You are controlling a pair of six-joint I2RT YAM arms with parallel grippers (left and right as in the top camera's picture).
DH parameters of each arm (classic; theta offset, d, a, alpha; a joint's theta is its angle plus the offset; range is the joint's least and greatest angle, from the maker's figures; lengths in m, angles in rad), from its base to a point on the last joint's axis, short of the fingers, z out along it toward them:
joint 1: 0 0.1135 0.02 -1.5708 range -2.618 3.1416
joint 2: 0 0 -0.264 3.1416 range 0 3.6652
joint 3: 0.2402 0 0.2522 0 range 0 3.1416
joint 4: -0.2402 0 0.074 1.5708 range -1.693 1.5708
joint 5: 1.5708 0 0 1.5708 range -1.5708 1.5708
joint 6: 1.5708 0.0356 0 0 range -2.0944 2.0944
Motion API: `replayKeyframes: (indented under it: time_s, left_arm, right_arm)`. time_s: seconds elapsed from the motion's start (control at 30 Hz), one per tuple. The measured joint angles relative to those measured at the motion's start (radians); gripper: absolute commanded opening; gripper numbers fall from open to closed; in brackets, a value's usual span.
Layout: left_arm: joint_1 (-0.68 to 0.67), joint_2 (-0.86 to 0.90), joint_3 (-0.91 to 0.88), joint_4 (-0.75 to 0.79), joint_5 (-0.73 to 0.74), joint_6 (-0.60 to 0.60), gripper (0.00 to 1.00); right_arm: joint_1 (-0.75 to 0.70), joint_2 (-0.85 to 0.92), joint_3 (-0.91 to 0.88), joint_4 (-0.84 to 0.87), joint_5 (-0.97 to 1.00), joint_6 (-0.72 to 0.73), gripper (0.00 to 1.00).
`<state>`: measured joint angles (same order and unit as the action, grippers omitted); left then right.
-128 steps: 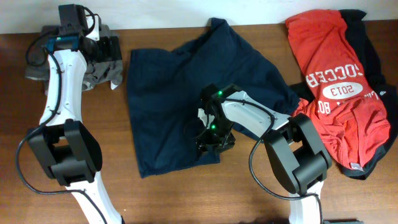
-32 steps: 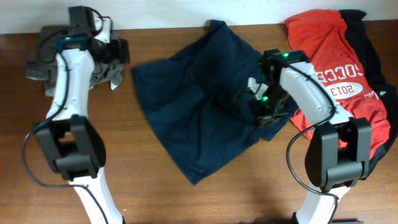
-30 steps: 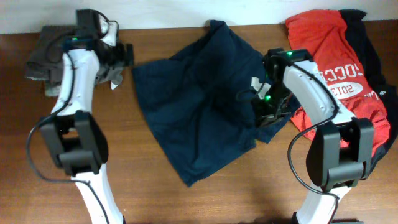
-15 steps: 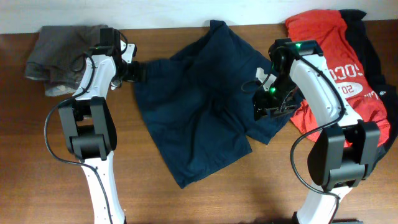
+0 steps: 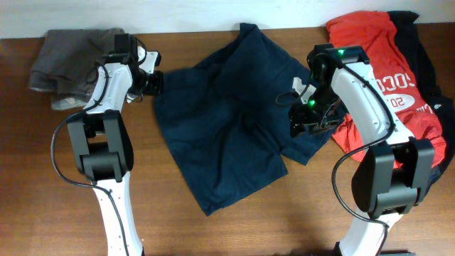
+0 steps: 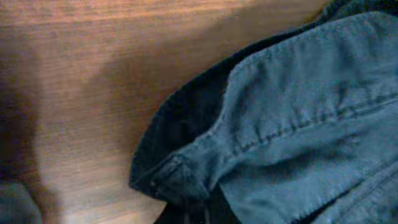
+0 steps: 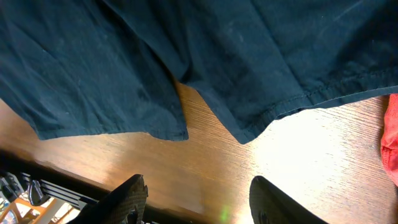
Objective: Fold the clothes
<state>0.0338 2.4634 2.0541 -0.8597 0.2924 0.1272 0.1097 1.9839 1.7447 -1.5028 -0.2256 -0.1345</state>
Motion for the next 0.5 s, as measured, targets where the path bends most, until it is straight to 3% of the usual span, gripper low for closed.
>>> replayKeyframes:
  time_s: [0.17,0.3,0.5]
  left_arm:
    - [0.000,0.008,0.116,-0.172,0.007,-0.003,0.01]
    - [0.000,0.008,0.304,-0.409,-0.040,-0.026,0.01]
    - [0.002,-0.008,0.425,-0.721,-0.124,-0.058,0.01]
  right_arm:
    - [0.000,0.000,0.000,0.002,-0.009,0.000,0.58]
    - [0.000,0.000,0.000,0.011,-0.019,0.005,0.58]
    - [0.000,0.000,0.000,0.061,-0.056,0.010,0.58]
